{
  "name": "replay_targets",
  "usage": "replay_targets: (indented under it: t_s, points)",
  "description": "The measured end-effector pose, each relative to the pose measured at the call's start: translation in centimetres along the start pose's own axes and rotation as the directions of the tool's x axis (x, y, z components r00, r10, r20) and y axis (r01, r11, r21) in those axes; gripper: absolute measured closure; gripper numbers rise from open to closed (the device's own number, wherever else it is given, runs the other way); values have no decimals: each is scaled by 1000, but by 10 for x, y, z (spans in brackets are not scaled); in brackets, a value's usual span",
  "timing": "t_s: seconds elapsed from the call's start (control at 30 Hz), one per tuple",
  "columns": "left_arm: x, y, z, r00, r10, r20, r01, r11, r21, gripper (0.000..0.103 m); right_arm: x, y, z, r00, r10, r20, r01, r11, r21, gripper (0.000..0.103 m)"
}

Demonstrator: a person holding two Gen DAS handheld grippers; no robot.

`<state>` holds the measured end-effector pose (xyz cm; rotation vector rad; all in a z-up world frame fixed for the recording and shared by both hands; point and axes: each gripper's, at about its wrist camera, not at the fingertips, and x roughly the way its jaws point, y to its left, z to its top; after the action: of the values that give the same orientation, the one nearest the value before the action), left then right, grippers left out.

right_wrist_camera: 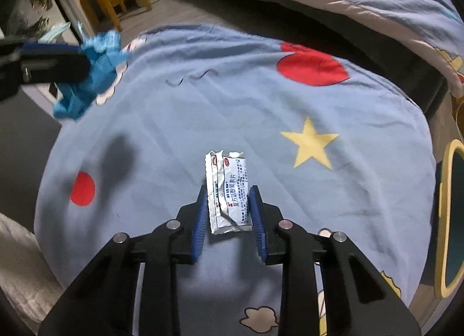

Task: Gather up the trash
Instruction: 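Carry the blue tissue and blister pack over the bin with both tools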

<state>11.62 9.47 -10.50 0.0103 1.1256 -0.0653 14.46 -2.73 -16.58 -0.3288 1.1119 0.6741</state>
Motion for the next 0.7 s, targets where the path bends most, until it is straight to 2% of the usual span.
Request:
replay_targets:
  t_s: [0.23,0.33,0.53,0.7]
  points:
    - [-3,-18,7,1000,0,14,-1,999,46,73,-35,-28,-1,998,-50,28,47,995,92,76]
    - [-6,-23,11,1000,-10,25,9,999,47,73,-55,-34,4,996,-90,26,87,992,92,76]
    - [-8,-36,15,999,-18,36,16,997,72,73,-106,-65,20,993,-104,60,97,989,112,76]
    - [-4,-45,15,1000,-5,27,2,995,102,73,-130,-100,11,985,-153,80,141,980,142,76]
